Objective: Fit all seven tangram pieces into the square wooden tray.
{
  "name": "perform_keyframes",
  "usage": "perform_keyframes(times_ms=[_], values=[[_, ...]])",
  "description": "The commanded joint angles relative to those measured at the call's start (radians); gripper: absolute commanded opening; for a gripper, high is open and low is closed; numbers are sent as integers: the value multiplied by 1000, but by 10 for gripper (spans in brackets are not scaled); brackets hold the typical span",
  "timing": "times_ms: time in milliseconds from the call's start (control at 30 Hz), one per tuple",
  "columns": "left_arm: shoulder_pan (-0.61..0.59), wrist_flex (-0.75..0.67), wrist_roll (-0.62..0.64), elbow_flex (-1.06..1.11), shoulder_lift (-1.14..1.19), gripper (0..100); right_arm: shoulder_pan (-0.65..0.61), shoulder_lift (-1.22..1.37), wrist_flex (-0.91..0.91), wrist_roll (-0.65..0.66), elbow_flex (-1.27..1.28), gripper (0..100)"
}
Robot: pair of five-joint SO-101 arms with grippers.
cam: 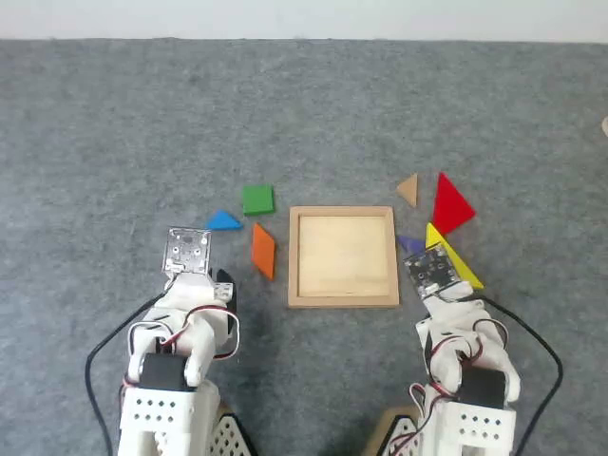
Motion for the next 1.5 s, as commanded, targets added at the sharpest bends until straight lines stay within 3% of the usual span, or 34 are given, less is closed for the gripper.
perform_keyframes(times_ms=[0, 167, 433, 633, 833, 967, 1267, 1467], values=[[-8, 3, 9, -18, -14, 54, 48, -16, -8, 117, -3, 9], [-8, 3, 9, -18, -14, 54, 142, -16, -4, 71, -203, 9], [-8, 3, 9, -18, -14, 54, 145, 85, 36, 44, -508, 10], [-8, 3, 9, -18, -14, 54, 116, 657, -65, -2, -740, 10], [-8, 3, 9, -18, -14, 54, -27, 1322, -74, -17, -991, 10], [-8, 3, 9, -18, -14, 54, -85, 1560, -122, -51, -1073, 46], [-8, 3, 9, -18, -14, 54, -130, 1632, -196, -198, -1045, 110], [-8, 3, 9, -18, -14, 54, -105, 1638, -245, -203, -1026, 113]])
